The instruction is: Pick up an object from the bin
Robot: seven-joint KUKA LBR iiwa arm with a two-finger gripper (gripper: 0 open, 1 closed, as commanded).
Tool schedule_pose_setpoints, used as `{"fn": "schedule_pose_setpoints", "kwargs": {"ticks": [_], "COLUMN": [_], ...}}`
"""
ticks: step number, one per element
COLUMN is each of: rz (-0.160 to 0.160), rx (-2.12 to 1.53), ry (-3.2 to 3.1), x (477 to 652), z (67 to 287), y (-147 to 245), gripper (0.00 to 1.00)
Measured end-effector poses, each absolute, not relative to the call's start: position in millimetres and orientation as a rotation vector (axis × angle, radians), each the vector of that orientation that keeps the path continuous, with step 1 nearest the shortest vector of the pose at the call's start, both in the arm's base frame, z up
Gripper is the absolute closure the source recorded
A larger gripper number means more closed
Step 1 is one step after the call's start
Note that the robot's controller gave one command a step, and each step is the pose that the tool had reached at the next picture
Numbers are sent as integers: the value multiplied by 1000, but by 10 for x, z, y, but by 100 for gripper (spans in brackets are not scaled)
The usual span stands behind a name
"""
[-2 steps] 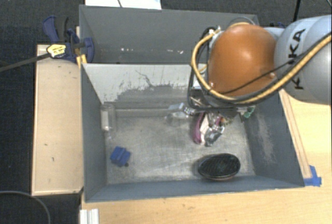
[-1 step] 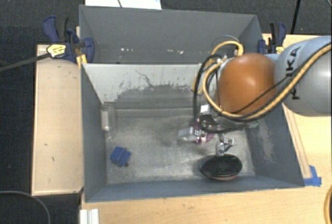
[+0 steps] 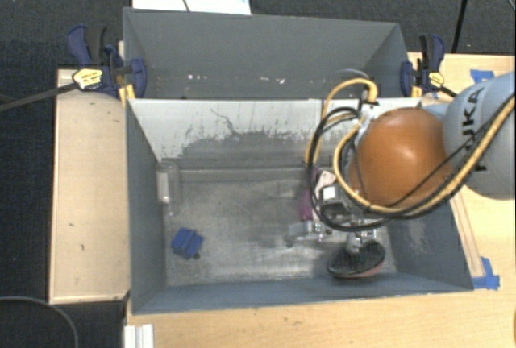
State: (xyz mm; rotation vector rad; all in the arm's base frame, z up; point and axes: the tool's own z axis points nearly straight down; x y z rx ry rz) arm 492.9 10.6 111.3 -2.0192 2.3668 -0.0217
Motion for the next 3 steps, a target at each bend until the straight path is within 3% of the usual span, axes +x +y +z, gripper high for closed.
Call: {"fn": "schedule_pose_setpoints", "kwargs": {"ticks": [1,2,3], "rz": [-15,-8,-12], "rx": [-1909,-1746,-2027], "ry": [2463,2604,2397], "x": [5010,4887,4957], "z": [1096,1860,722], "y": [-104,-478,-529], "gripper": [0,0,0]}}
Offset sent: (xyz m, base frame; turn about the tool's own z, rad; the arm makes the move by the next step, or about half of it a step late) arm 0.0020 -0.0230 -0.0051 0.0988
